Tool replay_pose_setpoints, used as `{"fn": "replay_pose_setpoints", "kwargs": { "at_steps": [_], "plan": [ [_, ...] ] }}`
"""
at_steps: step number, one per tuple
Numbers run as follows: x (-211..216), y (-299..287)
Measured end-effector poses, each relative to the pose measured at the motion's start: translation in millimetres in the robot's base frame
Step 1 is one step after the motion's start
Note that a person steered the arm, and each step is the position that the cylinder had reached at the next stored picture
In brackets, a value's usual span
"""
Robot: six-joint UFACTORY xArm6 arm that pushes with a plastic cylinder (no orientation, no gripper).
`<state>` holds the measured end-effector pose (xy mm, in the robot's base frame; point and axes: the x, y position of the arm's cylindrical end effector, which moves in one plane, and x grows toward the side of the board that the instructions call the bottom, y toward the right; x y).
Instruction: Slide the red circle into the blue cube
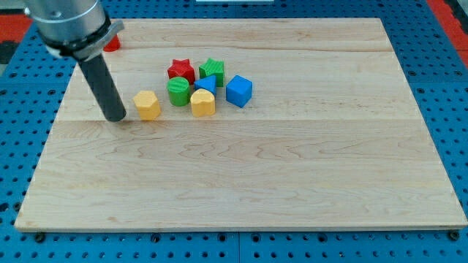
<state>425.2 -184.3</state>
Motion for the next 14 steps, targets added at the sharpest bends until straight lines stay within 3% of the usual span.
{"fn": "replay_pose_setpoints", "kwargs": {
  "at_steps": [2,4,5,6,7,8,10,11,12,13,14],
  "plan": [
    [-2,53],
    [21,14],
    [-37,-61],
    [-115,-81],
    [-140,-106],
    [-187,-88],
    [-162,57],
    [-180,11],
    [-147,18],
    [-141,32],
    [-135,93]
  ]
}}
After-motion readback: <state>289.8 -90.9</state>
